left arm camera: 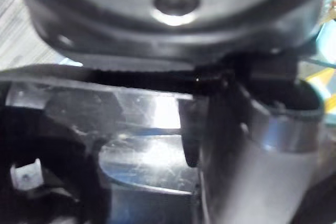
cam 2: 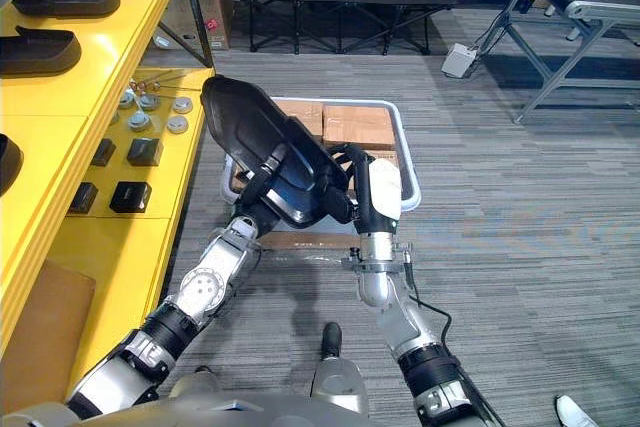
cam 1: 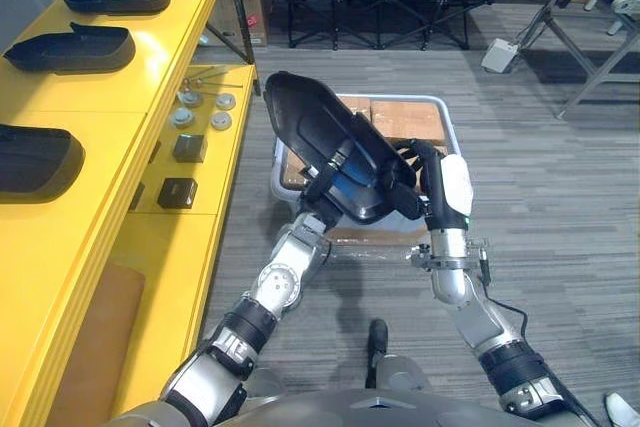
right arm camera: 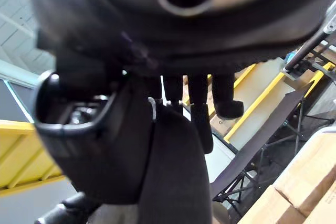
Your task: Walk over and take three plastic housings, then place them on the shelf
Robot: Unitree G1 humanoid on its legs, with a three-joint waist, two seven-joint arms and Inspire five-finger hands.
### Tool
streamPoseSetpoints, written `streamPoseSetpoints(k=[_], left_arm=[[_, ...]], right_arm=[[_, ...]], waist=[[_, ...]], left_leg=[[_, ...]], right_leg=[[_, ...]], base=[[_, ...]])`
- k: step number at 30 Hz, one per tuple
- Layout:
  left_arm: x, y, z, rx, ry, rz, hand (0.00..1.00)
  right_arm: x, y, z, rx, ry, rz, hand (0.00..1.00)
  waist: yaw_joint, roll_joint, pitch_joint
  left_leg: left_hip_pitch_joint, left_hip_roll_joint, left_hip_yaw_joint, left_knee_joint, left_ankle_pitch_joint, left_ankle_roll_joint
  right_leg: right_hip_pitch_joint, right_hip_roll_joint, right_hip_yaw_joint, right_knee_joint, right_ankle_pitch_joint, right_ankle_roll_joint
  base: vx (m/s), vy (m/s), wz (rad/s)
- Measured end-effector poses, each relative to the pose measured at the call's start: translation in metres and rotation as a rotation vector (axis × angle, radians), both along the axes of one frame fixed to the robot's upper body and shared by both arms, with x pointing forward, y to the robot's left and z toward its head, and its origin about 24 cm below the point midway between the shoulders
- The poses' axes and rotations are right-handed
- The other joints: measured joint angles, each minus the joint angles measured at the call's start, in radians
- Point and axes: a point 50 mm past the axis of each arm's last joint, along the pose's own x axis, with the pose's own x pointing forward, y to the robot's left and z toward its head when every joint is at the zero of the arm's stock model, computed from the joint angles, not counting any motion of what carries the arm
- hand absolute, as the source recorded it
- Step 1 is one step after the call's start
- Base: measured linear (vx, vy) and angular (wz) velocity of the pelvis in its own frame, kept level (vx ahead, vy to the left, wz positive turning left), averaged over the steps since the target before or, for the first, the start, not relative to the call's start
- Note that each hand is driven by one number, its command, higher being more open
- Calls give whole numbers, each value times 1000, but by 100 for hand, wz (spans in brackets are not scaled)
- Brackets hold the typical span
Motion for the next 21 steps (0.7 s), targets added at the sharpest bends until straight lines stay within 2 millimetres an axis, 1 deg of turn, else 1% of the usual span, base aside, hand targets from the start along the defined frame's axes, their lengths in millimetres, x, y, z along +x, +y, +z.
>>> streamPoseSetpoints(k=[4,5,11,12,14,17,19,21], left_arm=[[-4,1,-4,31,-35,-60,0],[-4,1,-4,33,-38,-75,0],[-4,0,-2,84,-104,-99,0],[-5,0,-2,87,-109,-98,0],[-5,-1,-1,106,-125,-96,0],[-4,1,4,204,-189,-85,0],[-4,0,19,318,-281,-99,0],[-3,2,33,377,-350,-70,0]], right_arm=[[-5,-2,-5,3,12,-11,0],[-8,-2,-6,9,10,-10,0],[-15,1,-6,49,-20,-23,0],[-16,1,-6,51,-22,-25,100],[-17,1,-7,54,-24,-25,100],[-21,2,-10,45,-9,-9,100],[-24,6,-9,48,-11,17,100],[-26,9,-2,112,-32,19,100]], waist=[[0,-10,-6],[0,-14,-8],[-3,-26,-16],[-3,-27,-16],[-3,-27,-16],[-2,-28,-17],[-2,-28,-17],[-1,-26,-18]], left_leg=[[0,-3,0,-3,-1,1],[1,-3,0,-3,2,-3],[2,-7,5,0,0,-3],[2,-8,5,0,-1,-3],[2,-9,6,1,-1,-3],[2,-9,5,0,-4,-1],[2,-9,5,-2,-4,0],[2,-9,5,1,-2,-3]], right_leg=[[0,-3,-1,0,1,0],[0,-3,-1,0,1,1],[0,-7,3,0,1,1],[0,-9,3,0,1,2],[0,-10,3,0,1,2],[0,-11,3,0,1,3],[0,-11,3,0,1,3],[-1,-10,2,0,1,3]], base=[[0,0,0],[32,26,1],[12,16,-1],[0,0,0],[0,0,0],[0,0,0],[0,0,0],[0,0,0]])
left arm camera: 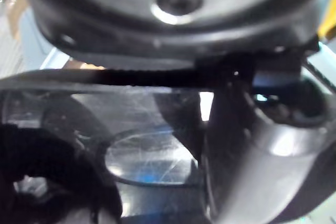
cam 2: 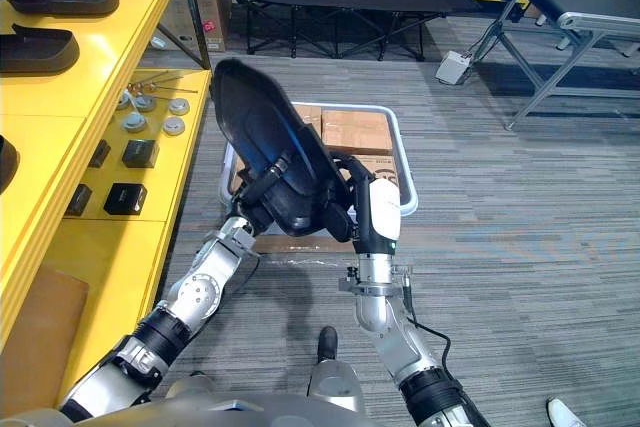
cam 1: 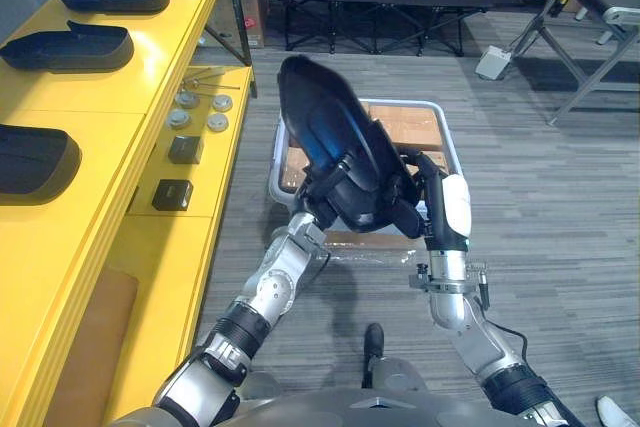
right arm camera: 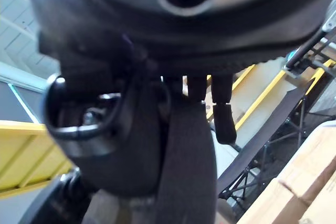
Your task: Walk over and take three plastic housings, then place them on the shelf
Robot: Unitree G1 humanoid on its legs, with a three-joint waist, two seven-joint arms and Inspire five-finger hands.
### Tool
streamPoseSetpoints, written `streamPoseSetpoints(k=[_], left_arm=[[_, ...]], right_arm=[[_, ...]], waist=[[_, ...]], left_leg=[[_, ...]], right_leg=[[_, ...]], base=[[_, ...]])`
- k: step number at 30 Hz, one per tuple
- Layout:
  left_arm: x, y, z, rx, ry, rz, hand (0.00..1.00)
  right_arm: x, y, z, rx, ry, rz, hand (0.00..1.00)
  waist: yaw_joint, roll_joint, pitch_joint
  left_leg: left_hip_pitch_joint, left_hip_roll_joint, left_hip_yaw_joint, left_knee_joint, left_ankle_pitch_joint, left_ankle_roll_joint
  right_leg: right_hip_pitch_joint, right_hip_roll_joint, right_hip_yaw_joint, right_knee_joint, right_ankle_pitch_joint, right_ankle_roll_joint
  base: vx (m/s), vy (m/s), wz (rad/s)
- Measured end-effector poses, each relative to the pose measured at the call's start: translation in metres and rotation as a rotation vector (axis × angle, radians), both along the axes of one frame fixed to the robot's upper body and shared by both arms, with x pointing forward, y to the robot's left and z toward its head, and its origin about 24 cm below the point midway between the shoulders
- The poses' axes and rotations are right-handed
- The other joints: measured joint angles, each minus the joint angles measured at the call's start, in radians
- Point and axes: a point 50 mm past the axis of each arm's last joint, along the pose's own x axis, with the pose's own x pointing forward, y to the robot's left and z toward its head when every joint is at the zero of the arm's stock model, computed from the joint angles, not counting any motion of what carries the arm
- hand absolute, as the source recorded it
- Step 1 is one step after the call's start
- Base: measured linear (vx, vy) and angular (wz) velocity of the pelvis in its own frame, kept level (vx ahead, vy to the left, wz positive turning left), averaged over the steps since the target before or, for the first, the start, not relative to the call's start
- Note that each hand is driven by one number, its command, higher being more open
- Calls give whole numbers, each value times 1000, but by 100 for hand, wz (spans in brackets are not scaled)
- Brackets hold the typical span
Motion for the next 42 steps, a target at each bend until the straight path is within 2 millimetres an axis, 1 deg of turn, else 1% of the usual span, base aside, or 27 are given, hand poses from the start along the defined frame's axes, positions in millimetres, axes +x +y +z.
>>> streamPoseSetpoints(k=[2,3,4,6,7,8,10,11,13,15,17,19,20,21,23,26,29,31,33,36,38,40,42], left_arm=[[-1,3,33,105,-180,64,0],[-2,6,43,125,-228,88,0],[-5,12,60,161,-321,144,0],[-12,29,82,204,-450,267,0],[-13,34,88,219,-483,309,0],[-16,47,97,248,-541,398,0],[-22,68,106,306,-605,550,0],[-23,74,107,322,-614,589,0],[-28,90,106,387,-634,699,0],[-33,96,104,419,-637,729,0],[-38,98,101,431,-635,737,0],[-43,99,96,458,-628,728,0],[-47,99,91,474,-619,711,0],[-51,100,85,489,-602,694,0],[-58,102,75,510,-570,670,0],[-67,105,60,542,-515,632,0],[-74,111,50,556,-472,632,0],[-79,116,45,538,-434,642,0],[-80,119,44,537,-424,654,0],[-90,126,50,538,-434,704,0],[-94,130,56,533,-455,731,0],[-98,135,61,529,-467,769,0],[-100,141,62,532,-459,799,0]], right_arm=[[0,6,20,91,-57,41,100],[0,7,26,120,-71,56,100],[0,8,37,173,-94,94,100],[-1,8,48,239,-111,147,100],[0,7,51,255,-115,160,100],[0,4,56,302,-117,185,100],[2,-2,64,389,-113,223,100],[2,-4,65,416,-109,232,100],[1,-16,66,505,-92,236,100],[-3,-23,63,551,-72,229,100],[-9,-31,57,596,-43,211,100],[-12,-37,49,610,8,172,100],[-16,-41,42,609,45,144,100],[-20,-46,35,614,87,112,100],[-27,-52,25,616,136,69,100],[-38,-60,12,618,190,16,100],[-39,-59,7,617,211,9,100],[-39,-58,3,626,225,9,100],[-39,-57,1,628,234,19,100],[-36,-50,0,668,242,69,100],[-32,-45,-3,681,259,94,100],[-23,-32,-7,684,287,144,100],[-15,-22,-7,680,298,190,100]], waist=[[0,2,-2],[0,4,-3],[-1,7,-10],[-1,19,-39],[1,22,-46],[2,27,-57],[4,32,-64],[4,32,-64],[5,31,-71],[4,32,-71],[0,36,-74],[-4,47,-83],[-8,58,-89],[-14,70,-95],[-24,82,-103],[-25,84,-104],[-23,84,-104],[-11,84,-104],[3,84,-104],[8,84,-104],[23,85,-104],[56,85,-104],[74,85,-104]], left_leg=[[0,0,0,2,0,0],[0,0,0,2,0,0],[1,0,0,3,0,0],[1,0,-1,2,0,-1],[2,0,-1,1,-1,-1],[2,0,-3,1,-1,-1],[12,0,-5,1,0,-1],[15,0,-5,1,0,-1],[16,0,-8,-2,-6,4],[16,0,-8,-6,-6,5],[17,-1,-7,-19,-3,1],[17,-1,0,-29,1,1],[17,-1,4,-35,7,6],[17,-1,6,-35,11,-2],[19,-1,9,-34,10,-2],[21,-1,13,-33,5,-3],[19,-1,13,-31,-1,0],[16,-1,11,-31,-6,6],[13,-1,7,-30,-6,7],[-12,-1,-30,-21,-5,8],[-36,-1,-65,-13,-2,7],[-61,-1,-121,-14,14,2],[-79,-2,-157,-14,23,0]], right_leg=[[0,0,0,0,0,0],[0,1,0,0,0,0],[0,1,0,0,1,0],[0,1,0,0,1,0],[0,1,-1,0,1,0],[2,1,-3,0,1,0],[10,1,-5,0,0,1],[14,1,-5,0,0,2],[20,0,-10,-1,-11,9],[18,0,-11,-1,-18,3],[13,0,-11,-6,-19,4],[5,1,-8,-6,-19,4],[0,1,-7,-1,-18,4],[-2,2,-6,-1,-15,8],[-2,3,-4,-1,-12,6],[-2,3,-1,-1,-12,7],[-2,3,-1,-1,-15,9],[-2,2,-3,-1,-20,10],[-1,1,-8,-1,-23,8],[4,-3,-41,-1,-30,4],[5,-5,-70,-1,-28,4],[19,-6,-125,-1,-29,5],[29,-8,-162,-1,-32,6]], base=[[0,0,0],[0,0,0],[0,0,0],[0,0,0],[0,0,0],[0,0,0],[0,0,0],[0,0,5],[-34,6,5],[-23,4,0],[-1,0,-2],[21,9,-6],[67,22,-5],[71,23,-3],[67,31,-4],[28,22,-3],[0,0,0],[0,0,0],[-18,7,7],[-4,4,28],[5,-5,50],[8,-16,64],[-1,-11,66]])
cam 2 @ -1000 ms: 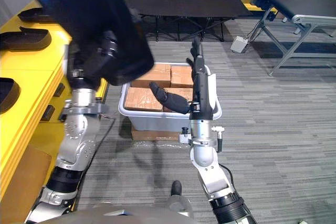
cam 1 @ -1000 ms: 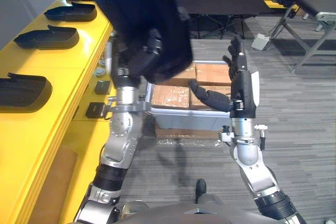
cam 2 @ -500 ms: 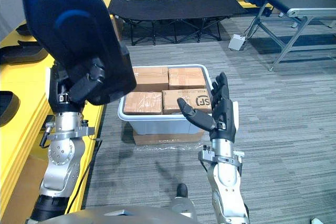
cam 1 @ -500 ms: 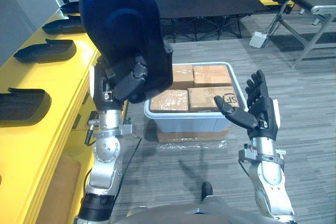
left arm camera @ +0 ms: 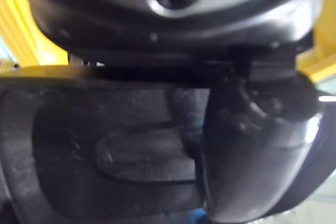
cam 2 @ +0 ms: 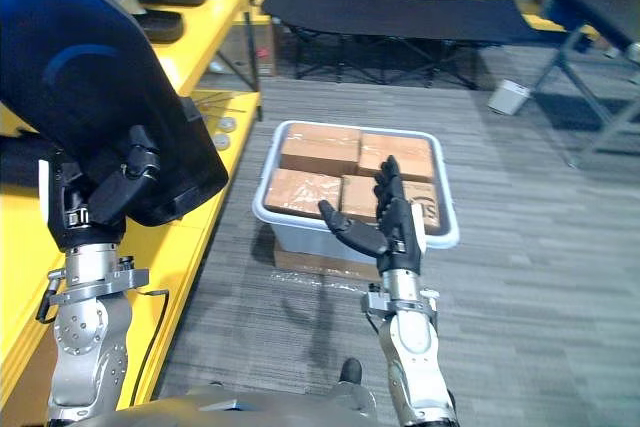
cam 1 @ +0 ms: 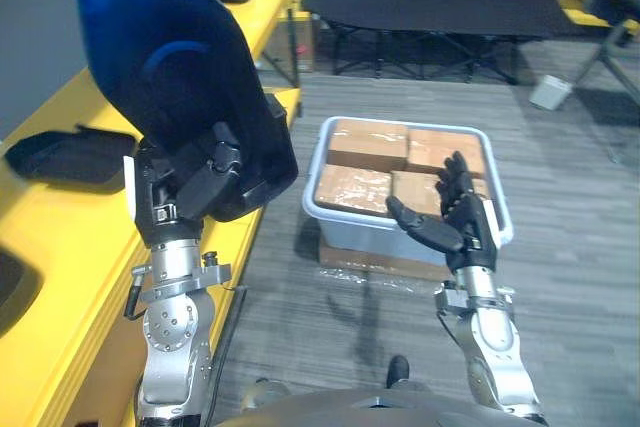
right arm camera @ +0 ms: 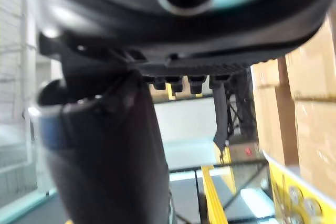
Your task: Walk over and take three plastic housings, then place them on the shelf
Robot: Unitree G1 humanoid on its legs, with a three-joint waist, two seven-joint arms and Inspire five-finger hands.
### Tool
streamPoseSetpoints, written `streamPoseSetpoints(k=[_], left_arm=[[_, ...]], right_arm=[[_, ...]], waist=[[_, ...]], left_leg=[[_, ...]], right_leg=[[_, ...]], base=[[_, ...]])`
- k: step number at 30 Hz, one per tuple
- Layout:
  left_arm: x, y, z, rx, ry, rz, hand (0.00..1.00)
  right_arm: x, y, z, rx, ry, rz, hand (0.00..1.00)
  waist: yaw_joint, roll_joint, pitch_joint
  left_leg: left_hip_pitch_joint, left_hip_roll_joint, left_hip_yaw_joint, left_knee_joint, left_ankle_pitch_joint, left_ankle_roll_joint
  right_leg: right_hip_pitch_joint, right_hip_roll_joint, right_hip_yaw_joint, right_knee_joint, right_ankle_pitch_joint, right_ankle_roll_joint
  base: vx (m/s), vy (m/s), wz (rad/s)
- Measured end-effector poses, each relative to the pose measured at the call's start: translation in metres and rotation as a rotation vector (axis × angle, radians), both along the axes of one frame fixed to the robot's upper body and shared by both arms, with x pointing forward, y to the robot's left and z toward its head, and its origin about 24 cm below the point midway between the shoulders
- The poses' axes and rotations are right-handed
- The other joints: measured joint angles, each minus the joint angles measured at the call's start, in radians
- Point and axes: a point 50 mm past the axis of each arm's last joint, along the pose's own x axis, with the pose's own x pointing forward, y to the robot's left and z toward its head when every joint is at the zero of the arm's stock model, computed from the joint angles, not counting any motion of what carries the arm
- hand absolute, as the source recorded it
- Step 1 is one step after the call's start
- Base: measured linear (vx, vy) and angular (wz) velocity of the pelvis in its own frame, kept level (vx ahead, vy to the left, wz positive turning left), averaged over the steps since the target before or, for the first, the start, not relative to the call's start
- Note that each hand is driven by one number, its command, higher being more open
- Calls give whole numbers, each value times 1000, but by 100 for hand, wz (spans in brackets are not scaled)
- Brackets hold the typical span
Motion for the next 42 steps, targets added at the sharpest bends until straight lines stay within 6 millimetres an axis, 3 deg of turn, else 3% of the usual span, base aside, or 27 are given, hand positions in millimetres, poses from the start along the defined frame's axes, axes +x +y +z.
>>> streamPoseSetpoints(k=[5,8,11,15,18,21,24,27,29,30,31,33,38,42], left_arm=[[-22,25,-14,-80,57,122,0],[-38,40,-22,-93,106,191,0],[-45,42,-26,-90,131,207,0],[-47,38,-29,-78,151,153,0],[-41,34,-27,-62,150,97,0],[-40,32,-27,-61,145,74,0],[-40,32,-27,-68,140,67,0],[-35,29,-23,-62,117,-2,0],[-23,20,-16,-16,81,-112,0],[-20,17,-14,-3,72,-140,0],[-16,14,-11,13,59,-178,0],[-7,5,-6,13,28,-255,0],[-3,-1,-16,-37,64,-249,0],[-3,0,-27,-78,114,-207,0]], right_arm=[[20,27,15,-37,-75,101,100],[28,29,23,-47,-106,109,100],[29,28,24,-47,-104,109,100],[29,24,19,-73,-65,131,100],[28,13,16,-86,-45,94,100],[26,6,14,-96,-34,66,100],[26,11,13,-102,-31,87,100],[24,9,11,-107,-24,85,100],[14,-1,7,-104,-1,39,100],[11,-4,6,-104,6,27,100],[9,-8,4,-105,15,12,100],[5,-16,1,-111,29,-12,100],[10,-16,10,-144,-21,14,100],[11,-14,14,-156,-57,15,100]], waist=[[85,-2,-1],[108,-4,-1],[120,-6,-2],[109,1,3],[88,1,5],[92,8,8],[92,3,12],[63,2,12],[30,-3,11],[25,-5,10],[22,-6,11],[8,-8,13],[16,-13,48],[10,-8,96]], left_leg=[[-35,-26,-95,-4,19,9],[-41,-34,-113,-1,21,14],[-44,-34,-113,7,19,17],[-86,-40,-111,91,-13,61],[-141,-44,-28,137,2,108],[-147,-51,9,107,33,84],[-145,-78,6,76,51,85],[-148,-106,-61,53,62,86],[-152,-145,-154,19,95,87],[-151,-153,-171,9,106,82],[-153,-162,-194,-5,125,68],[-169,-171,-219,-25,161,69],[-168,-159,-216,-1,164,69],[-166,-144,-207,6,163,71]], right_leg=[[35,-21,-94,0,-13,13],[46,-28,-111,0,-18,16],[47,-27,-114,0,-24,13],[71,-29,-140,0,-36,12],[95,-55,-217,0,-41,18],[103,-79,-245,0,-41,23],[92,-104,-211,34,-69,49],[65,-95,-67,142,-188,67],[50,-59,76,230,-308,50],[47,-55,95,250,-324,40],[43,-57,108,272,-332,42],[43,-55,109,297,-335,39],[60,-38,95,304,-348,22],[59,-26,93,320,-399,7]], base=[[-12,18,54],[-14,39,26],[-6,12,1],[-42,38,20],[-26,56,71],[16,84,49],[52,80,35],[69,10,70],[95,-96,126],[124,-102,103],[131,-59,105],[86,-27,88],[-19,-44,9],[-154,-36,5]])
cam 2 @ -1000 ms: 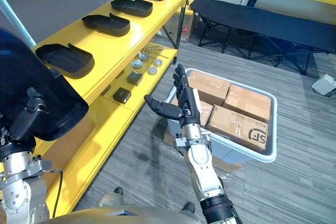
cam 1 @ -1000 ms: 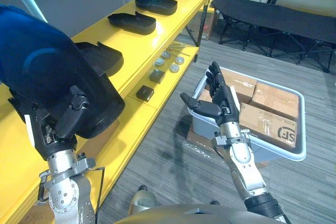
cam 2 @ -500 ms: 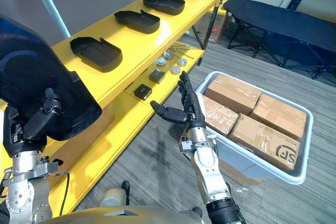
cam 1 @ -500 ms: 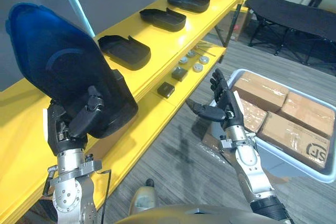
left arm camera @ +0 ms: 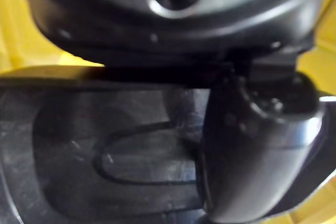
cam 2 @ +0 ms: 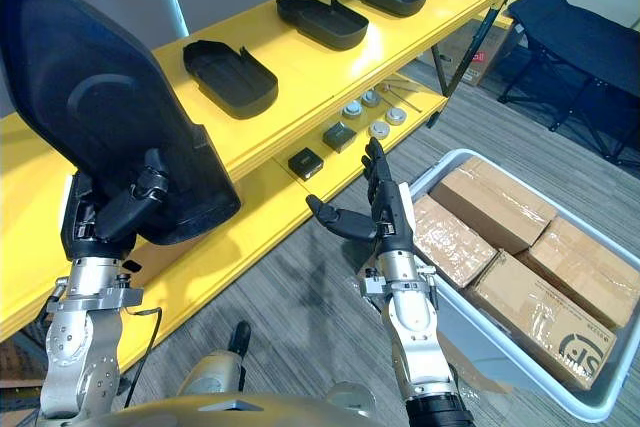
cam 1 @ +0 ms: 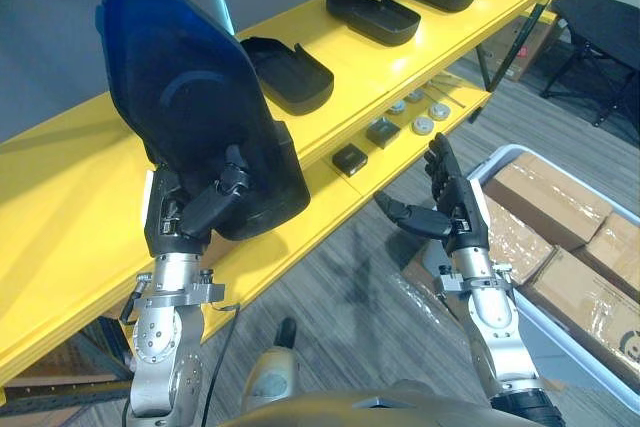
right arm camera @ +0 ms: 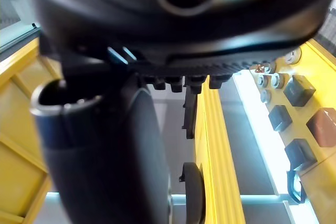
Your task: Walk over and take three plastic housings, then place them on the shelf
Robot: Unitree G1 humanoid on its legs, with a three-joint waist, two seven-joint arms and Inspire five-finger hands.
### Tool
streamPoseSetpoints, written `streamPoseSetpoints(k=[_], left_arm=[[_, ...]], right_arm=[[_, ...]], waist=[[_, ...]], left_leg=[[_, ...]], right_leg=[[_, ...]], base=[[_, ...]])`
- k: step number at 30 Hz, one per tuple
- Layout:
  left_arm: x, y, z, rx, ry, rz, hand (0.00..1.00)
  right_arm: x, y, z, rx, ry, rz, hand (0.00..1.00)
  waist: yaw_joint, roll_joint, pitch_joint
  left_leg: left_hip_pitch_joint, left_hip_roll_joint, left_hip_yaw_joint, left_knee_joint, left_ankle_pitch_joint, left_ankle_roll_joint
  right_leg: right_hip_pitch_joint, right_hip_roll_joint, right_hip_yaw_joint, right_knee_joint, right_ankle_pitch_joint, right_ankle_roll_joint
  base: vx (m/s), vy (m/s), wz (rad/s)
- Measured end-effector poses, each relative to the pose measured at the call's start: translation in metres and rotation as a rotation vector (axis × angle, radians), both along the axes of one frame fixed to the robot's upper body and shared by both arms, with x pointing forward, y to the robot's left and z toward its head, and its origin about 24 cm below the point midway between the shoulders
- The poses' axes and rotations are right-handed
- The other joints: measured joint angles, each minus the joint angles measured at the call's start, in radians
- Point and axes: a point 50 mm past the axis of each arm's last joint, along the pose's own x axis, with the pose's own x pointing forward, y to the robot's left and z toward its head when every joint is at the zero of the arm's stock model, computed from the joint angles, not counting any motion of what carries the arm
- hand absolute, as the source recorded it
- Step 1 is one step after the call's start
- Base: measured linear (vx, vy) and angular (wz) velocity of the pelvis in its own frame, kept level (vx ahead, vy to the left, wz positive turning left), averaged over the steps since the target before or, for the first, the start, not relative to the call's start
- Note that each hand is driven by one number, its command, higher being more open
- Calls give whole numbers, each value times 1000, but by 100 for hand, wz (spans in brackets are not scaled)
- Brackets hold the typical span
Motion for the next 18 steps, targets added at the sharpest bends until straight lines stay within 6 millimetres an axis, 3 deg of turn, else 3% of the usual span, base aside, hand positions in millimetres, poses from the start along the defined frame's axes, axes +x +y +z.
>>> streamPoseSetpoints(k=[6,8,10,11,12,14,16,17,18], left_arm=[[-2,1,-2,-15,9,28,0],[-3,5,0,4,-2,32,0],[-4,9,3,24,-16,42,0],[-4,14,9,41,-47,63,0],[-3,16,11,41,-60,73,0],[-2,25,25,82,-117,96,0],[-3,28,32,103,-143,108,0],[-2,30,35,101,-160,120,0],[-1,30,36,96,-165,123,0]], right_arm=[[-2,1,10,58,-89,-26,100],[0,4,16,85,-128,-39,100],[0,5,17,108,-137,-66,100],[2,5,19,113,-149,-82,100],[3,6,20,115,-152,-79,100],[6,10,23,135,-170,-76,100],[10,13,27,143,-188,-71,100],[14,15,32,122,-214,-59,100],[16,16,35,107,-228,-52,100]], waist=[[6,-1,8],[10,-18,17],[29,-33,11],[27,-24,0],[26,-23,-3],[26,-42,-10],[22,-45,-5],[19,-37,0],[19,-34,1]], left_leg=[[-18,-18,55,62,-30,11],[-28,-47,78,124,-56,40],[-51,-77,133,250,-145,98],[-57,-95,123,306,-200,80],[-56,-101,111,315,-206,85],[-33,-130,78,288,-213,104],[8,-139,45,253,-210,126],[41,-138,17,249,-220,148],[55,-134,8,249,-227,151]], right_leg=[[19,-37,-16,41,-29,20],[46,-72,-24,42,-46,19],[102,-97,-24,18,-61,11],[76,-104,9,189,-59,-23],[20,-119,34,294,-24,-25],[-133,-128,152,563,174,-25],[-194,-144,167,676,277,-39],[-238,-129,162,725,138,-73],[-248,-111,157,703,98,-72]], base=[[-74,47,13],[46,156,35],[136,183,28],[190,125,41],[189,172,60],[205,210,56],[259,57,45],[319,35,44],[286,37,52]])
